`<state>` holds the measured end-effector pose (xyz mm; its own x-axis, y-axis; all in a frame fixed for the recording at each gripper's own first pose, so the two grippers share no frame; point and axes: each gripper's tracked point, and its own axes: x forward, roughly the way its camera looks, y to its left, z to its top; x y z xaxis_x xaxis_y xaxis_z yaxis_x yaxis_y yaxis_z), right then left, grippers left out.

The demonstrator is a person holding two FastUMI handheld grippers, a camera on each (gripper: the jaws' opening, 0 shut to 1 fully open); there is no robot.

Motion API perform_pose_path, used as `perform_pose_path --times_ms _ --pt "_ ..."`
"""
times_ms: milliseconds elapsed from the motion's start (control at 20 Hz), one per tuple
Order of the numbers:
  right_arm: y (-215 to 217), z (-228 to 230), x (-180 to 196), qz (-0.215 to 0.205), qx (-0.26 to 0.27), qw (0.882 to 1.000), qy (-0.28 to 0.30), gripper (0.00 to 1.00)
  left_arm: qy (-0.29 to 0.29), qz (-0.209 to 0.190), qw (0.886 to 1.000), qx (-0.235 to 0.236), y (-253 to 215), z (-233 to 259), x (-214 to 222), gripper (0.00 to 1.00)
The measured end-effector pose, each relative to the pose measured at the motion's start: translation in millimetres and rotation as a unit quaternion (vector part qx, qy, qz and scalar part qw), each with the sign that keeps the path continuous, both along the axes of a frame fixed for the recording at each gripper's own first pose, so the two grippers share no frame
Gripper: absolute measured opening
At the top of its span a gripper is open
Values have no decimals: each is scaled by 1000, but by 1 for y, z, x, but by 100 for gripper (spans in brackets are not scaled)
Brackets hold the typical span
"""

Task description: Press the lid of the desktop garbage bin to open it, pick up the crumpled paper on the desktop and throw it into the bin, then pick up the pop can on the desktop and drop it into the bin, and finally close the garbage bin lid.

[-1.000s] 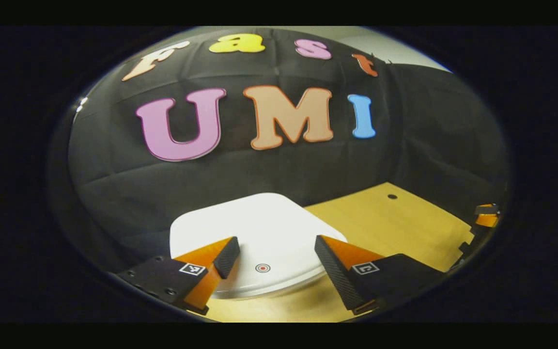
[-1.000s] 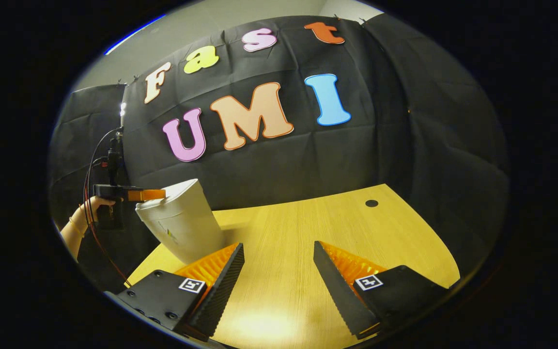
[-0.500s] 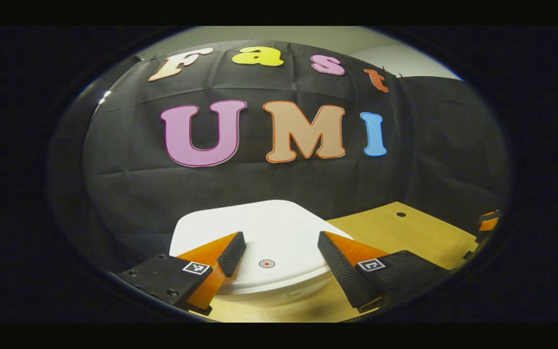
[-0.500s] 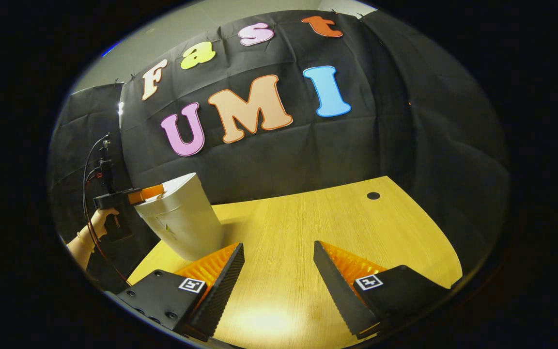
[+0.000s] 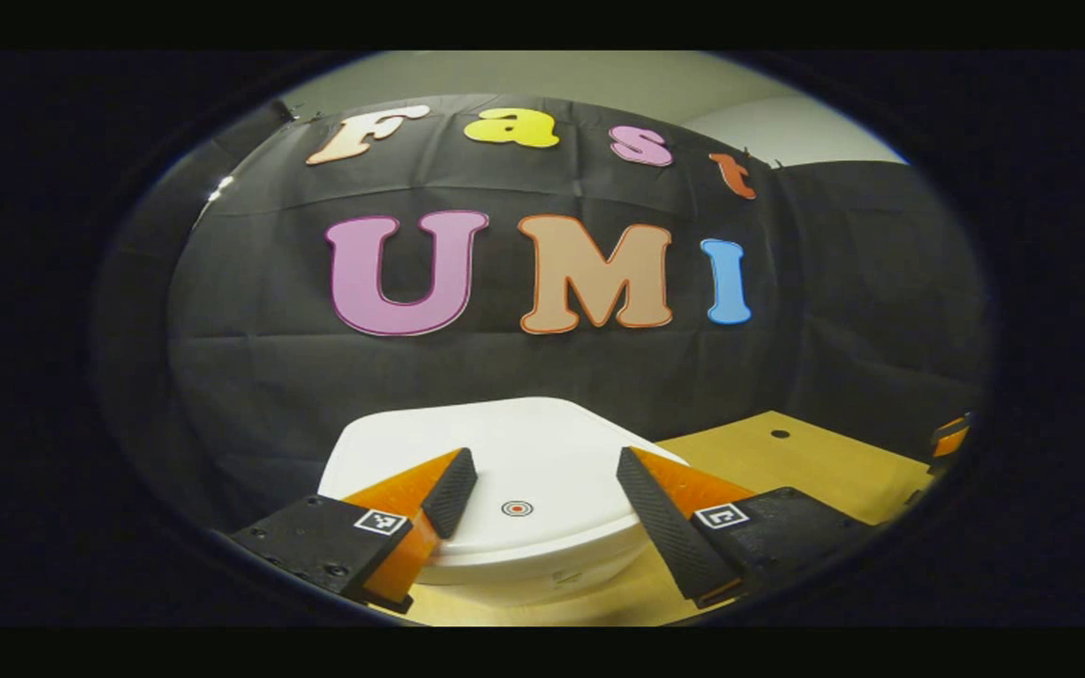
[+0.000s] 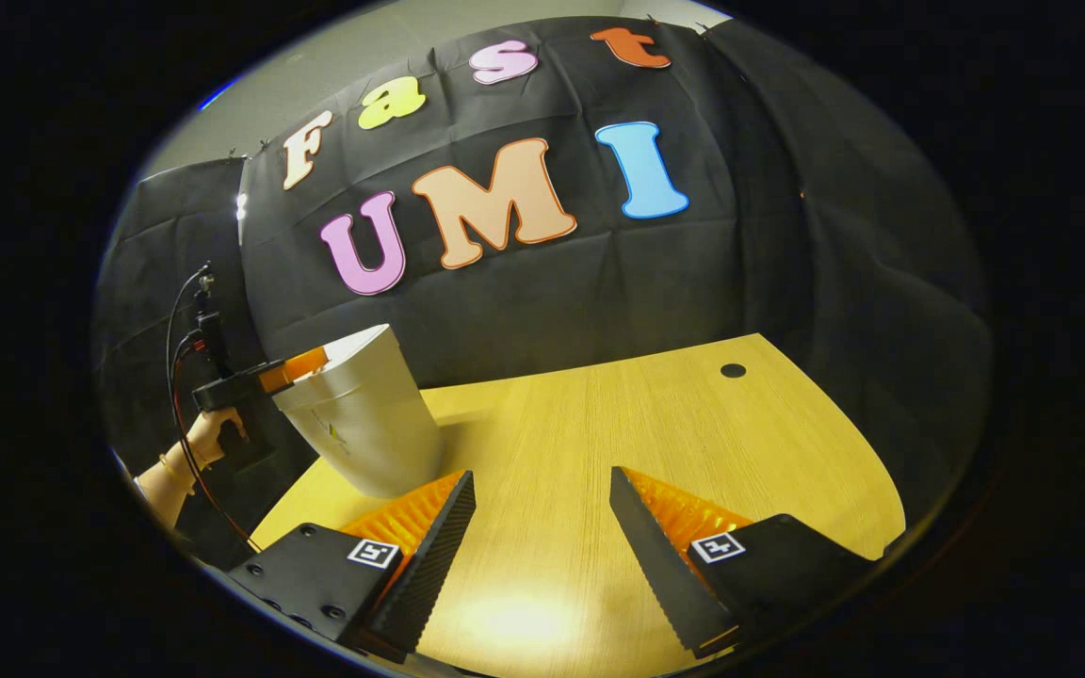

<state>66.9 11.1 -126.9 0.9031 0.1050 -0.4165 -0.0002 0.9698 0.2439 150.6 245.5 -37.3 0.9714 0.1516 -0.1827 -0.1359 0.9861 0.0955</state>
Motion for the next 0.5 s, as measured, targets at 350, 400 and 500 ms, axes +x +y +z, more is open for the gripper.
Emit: perform_pose_path --times_ms 350,400,500 --pt "-15 15 -18 -32 -5 999 -14 96 -49 -1 999 -5 -11 29 -1 94" --pt "-17 15 -22 -36 -3 999 -13 96 -62 6 998 -5 -7 37 -4 93" --pt "-18 16 -27 -42 0 999 -12 96 -83 9 996 -15 -7 57 -15 93"
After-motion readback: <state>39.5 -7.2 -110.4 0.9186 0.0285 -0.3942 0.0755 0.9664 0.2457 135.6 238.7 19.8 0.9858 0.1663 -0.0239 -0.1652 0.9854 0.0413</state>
